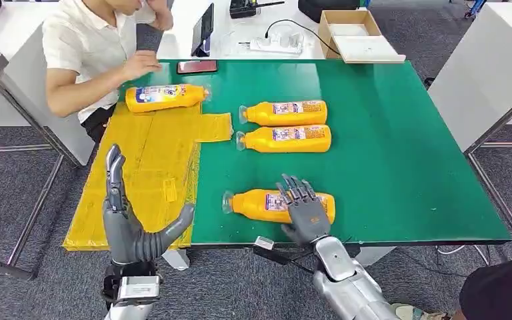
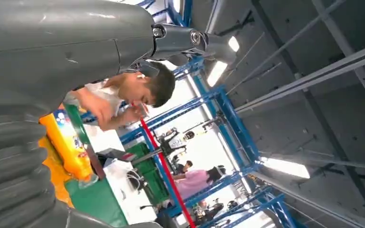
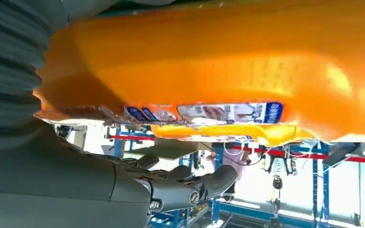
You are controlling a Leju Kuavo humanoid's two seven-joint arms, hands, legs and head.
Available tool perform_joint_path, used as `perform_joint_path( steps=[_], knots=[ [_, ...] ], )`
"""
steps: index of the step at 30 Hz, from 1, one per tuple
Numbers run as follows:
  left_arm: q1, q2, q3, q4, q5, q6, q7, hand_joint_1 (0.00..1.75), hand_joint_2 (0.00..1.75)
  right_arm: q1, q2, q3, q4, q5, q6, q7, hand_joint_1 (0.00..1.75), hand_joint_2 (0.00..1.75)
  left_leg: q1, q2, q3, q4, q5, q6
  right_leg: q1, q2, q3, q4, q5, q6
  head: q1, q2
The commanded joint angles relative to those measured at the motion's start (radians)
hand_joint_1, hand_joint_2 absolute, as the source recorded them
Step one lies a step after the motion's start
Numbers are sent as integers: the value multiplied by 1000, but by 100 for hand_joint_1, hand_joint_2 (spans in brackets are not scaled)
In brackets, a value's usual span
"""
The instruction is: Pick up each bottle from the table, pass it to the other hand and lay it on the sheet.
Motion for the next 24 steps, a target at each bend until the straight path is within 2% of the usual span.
perform_joint_path(
  steps=[1,7,13,14,15,16,17,24],
  knots=[
    [7,9,27,-9,-8,-2,15,0,175,33,-16,-31,-33,17,21,18,0,175,1,-1,2,-1,0,-1,1,-2,2,-1,-1,-1,0,0],
    [-3,14,19,3,-1,-2,22,0,175,32,-6,-71,-10,-61,79,-28,0,175,0,-1,2,-1,0,-1,1,-2,2,-1,-1,-1,0,0],
    [-16,20,4,21,13,-2,26,0,175,-2,-7,-104,121,-131,181,-32,0,175,1,-1,3,-1,0,-1,1,-3,3,-1,-1,-1,0,0],
    [-20,21,2,26,18,-2,24,0,175,-14,-8,-107,154,-143,188,-34,138,175,0,-1,2,-1,0,-1,1,-2,3,-1,-1,-1,0,0],
    [-24,23,-1,34,22,-2,26,0,175,-24,-11,-115,184,-153,210,-17,159,175,1,-1,4,-2,0,-1,1,-3,5,-2,-1,-2,0,0],
    [-26,22,-1,37,25,-2,26,0,175,-26,-14,-116,194,-156,204,-24,159,175,1,-1,4,-2,0,-1,1,-3,4,-2,0,-2,0,0],
    [-30,23,-4,42,29,-2,28,0,175,-33,-15,-125,215,-167,225,-13,175,175,0,-1,4,-2,0,-1,1,-3,4,-2,0,-1,0,0],
    [-36,23,-8,50,34,-2,29,0,175,-38,-20,-125,236,-163,227,-4,175,175,1,-5,9,-1,0,-1,1,-7,2,-3,-3,-4,0,0]
  ],
)
